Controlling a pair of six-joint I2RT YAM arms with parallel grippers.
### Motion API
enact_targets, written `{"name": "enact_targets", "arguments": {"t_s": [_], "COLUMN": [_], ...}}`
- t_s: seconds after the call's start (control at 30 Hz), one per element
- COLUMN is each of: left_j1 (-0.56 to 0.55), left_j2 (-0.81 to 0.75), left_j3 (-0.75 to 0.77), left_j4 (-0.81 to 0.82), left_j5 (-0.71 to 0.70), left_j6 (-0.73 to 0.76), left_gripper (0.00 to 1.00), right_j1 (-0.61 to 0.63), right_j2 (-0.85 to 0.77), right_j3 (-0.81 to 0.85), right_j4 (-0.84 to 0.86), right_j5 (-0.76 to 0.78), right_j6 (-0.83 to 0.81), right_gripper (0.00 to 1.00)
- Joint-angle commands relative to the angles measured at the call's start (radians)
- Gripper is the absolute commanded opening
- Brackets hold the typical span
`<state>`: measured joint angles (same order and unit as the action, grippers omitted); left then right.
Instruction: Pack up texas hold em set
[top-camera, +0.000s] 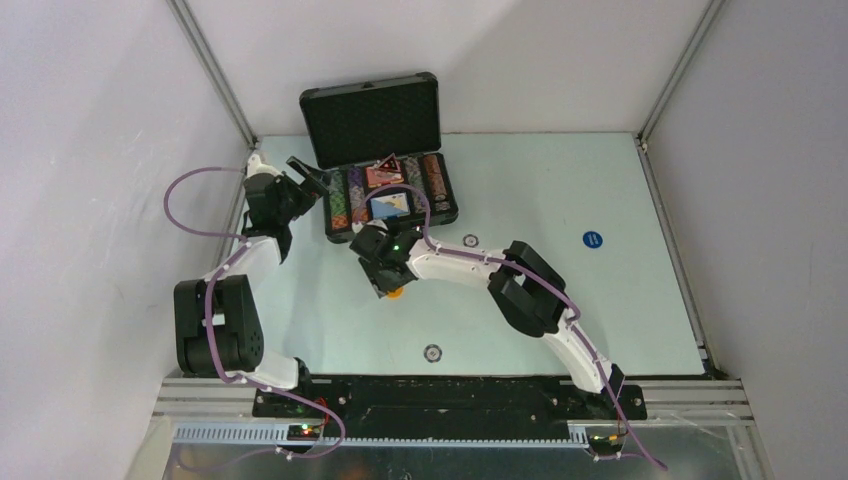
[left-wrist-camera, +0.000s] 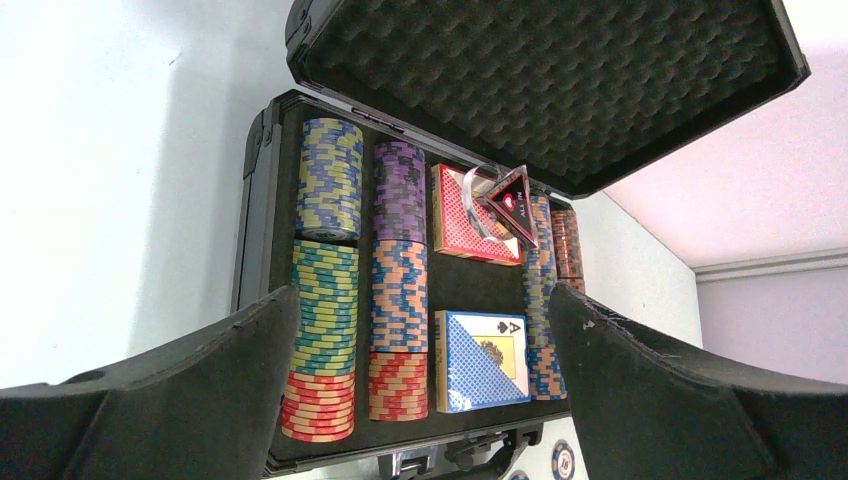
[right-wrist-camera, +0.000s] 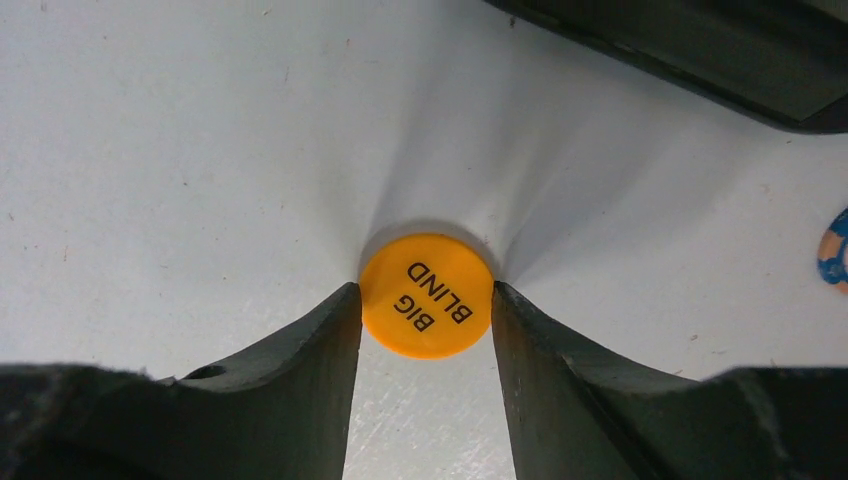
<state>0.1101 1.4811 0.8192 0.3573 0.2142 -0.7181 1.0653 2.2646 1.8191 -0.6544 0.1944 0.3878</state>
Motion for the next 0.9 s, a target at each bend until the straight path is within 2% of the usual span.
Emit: {"name": "enact_targets", "arguments": {"t_s": [0.0,0.17,0.33,0.63,0.73,0.87], "left_j1": [0.008,0.007,0.008,0.008,0.008,0.010], "left_j2": [-0.003,-0.001,-0.001,0.000,-0.002,0.000], "left_j3": [0.000,0.000,0.000,-0.001,-0.001,-0.002], "left_j4": [0.035,0.036,0.036,0.037,0.037,0.038], "left_j5": [0.014,0.016,0.017,0.017,0.015,0.016], "left_j6": [-0.010,-0.010,-0.011,-0.011,-0.007,-0.009], "left_gripper": [0.98,0.98,0.98,0.98,0.98,0.98], "right_j1": [-0.033,-0.083,-0.140,-0.267,-0.293,-0.288], "right_j2": [-0.039,-0.040,-0.014,0.175,0.198,0.079], "right_j3": [0.065,0.134,0.275,0.603,0.622,0.437], "right_j4": [0.003,-0.012,-0.032,0.010,0.022,0.070], "right_j5": [0.037,0.047,0.061,0.010,-0.027,-0.035], "right_j6": [-0.028,-0.063,-0.107,-0.186,-0.170,-0.157], "right_gripper": [0.54,0.54,0.55,0.55,0.57,0.69]}}
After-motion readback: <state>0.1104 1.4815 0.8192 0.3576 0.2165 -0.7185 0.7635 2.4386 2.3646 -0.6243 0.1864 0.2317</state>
